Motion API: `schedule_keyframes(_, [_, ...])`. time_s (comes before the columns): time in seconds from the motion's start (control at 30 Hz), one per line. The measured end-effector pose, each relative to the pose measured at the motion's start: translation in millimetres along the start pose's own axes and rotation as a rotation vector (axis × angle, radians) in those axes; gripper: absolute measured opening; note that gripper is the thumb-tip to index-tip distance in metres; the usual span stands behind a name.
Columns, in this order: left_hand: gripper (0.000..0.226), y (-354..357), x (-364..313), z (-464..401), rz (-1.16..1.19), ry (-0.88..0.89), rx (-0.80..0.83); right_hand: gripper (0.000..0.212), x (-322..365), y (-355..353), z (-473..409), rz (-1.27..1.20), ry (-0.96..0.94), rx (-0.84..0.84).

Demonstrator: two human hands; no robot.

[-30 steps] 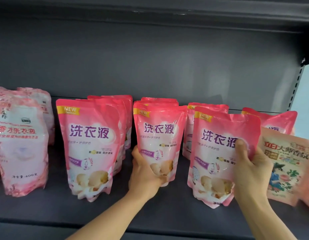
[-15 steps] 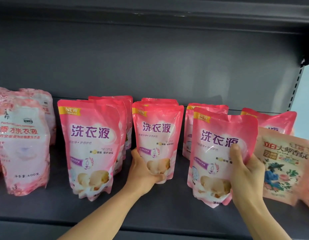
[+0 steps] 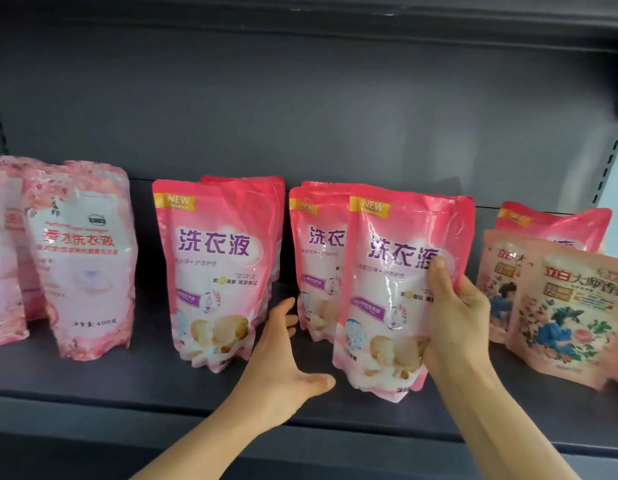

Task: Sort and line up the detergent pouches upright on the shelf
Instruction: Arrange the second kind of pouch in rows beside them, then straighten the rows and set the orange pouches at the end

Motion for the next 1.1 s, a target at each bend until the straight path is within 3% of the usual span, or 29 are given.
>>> schedule_keyframes(0.2, [0.112,-4.1,-6.6,12.7,0.15,0.057,0.071,0.025,-14.1,38.5,12.7,-0.02,0.027,0.051])
schedule_keyframes(0.33, [0.102,-1.2,-13.5,14.4,0.288,0.074,0.08,0.033,-19.7,49.7,19.7,-0.03,0.038,0.089])
schedule_keyframes(0.57, [0.103,6.9,-3.2,-0.6,0.247,0.117,-0.008,0.029,-14.3,46.6,23.2,0.032,-0.046,0.149])
schedule_keyframes(0.73, [0.093,6.9,-2.6,-1.6,0.198,0.107,-0.026,0.019,24.8,46.1,-1.2,0.107,-0.259,0.127])
schedule_keyframes(0.83, [0.09,6.1,-2.4,-1.2,0.154,0.092,-0.03,0.028,42.9,51.6,-19.6,0.158,-0.332,0.16])
schedule_keyframes(0.93, [0.083,5.3,-3.5,0.8,0.088,0.085,-0.053,0.042,41.5,52.1,-27.2,0.13,-0.271,0.141])
schedule_keyframes(1.1, [0.084,5.7,-4.7,2.6,0.039,0.072,-0.079,0.039,37.1,55.3,-27.0,0.154,-0.214,0.117])
Point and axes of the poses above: each hand's wrist, its own z-axis away from the middle knuckle, its own y-axis out of the palm, x = y × z, the point moved 4 cm from there along -z, towards the middle knuckle, and after that the axes turned 10 degrees about -y, right-handed, at the moved point
